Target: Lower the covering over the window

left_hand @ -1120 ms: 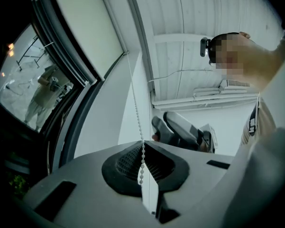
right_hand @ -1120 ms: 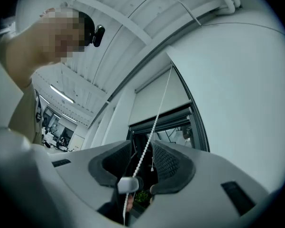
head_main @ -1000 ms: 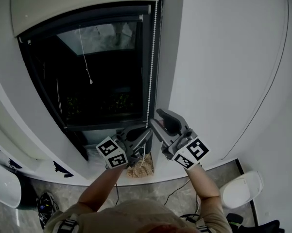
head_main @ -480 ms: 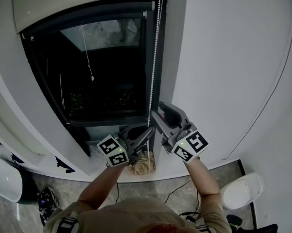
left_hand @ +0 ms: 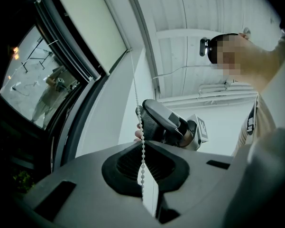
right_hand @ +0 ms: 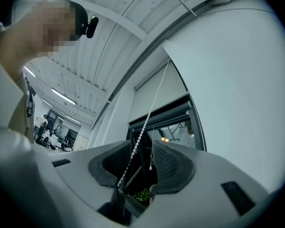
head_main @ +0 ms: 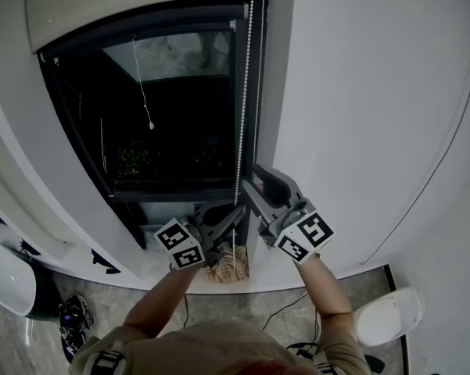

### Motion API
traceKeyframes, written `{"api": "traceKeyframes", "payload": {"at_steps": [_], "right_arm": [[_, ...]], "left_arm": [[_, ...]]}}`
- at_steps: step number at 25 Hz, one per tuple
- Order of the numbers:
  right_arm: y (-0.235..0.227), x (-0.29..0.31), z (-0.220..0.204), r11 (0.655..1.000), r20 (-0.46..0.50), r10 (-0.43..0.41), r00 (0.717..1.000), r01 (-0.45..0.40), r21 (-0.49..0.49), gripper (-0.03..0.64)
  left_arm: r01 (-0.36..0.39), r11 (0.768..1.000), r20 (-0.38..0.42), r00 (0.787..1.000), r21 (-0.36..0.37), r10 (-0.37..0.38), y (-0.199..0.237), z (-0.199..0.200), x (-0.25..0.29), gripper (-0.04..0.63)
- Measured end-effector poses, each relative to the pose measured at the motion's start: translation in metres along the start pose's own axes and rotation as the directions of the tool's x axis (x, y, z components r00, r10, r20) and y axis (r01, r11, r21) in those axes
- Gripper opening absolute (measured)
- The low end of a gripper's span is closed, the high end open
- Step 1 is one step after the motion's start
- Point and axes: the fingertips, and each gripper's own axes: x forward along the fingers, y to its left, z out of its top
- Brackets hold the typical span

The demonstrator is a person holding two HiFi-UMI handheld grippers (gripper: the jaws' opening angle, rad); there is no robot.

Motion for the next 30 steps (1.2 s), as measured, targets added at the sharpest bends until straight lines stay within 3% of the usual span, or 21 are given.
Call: {"api": "traceKeyframes", "payload": {"at_steps": [19,30], "right_arm": [[-0.007,-0.022,0.003,0.975,0.038,0.199,0.979,-0.202,0.094,0.127],[-0.020,-0.024,0.003,0.976,0.029,0.199,0.980,-0.201,0.084,0.127]], "left_arm": [[-0.165,0.984,0.068,0.985,0.061,0.160,-0.025,-0.010,0.030,0.023],[-0.164,0.985,0.071,0.985,0.061,0.159,-0.020,-0.015,0.041,0.023]]}}
